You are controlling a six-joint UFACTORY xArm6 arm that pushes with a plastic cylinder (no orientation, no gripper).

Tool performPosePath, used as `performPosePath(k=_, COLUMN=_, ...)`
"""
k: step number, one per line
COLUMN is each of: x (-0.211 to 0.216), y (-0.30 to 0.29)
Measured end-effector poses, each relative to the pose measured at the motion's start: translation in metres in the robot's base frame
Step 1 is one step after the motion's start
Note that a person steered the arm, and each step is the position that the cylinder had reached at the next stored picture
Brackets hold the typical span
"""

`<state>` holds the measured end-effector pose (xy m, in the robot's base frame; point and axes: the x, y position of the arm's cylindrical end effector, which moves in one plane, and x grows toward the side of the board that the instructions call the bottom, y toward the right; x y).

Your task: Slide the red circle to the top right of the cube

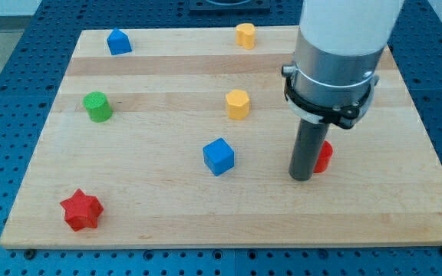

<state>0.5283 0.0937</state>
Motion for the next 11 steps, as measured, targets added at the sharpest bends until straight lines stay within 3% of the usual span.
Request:
performPosePath(k=2, x=0.000, y=-0.024)
performPosePath(k=6, x=0.008, y=0.060)
performPosePath(k=8, x=-0.022, y=0.045)
performPosePath(k=11, x=-0.022, y=-0.001)
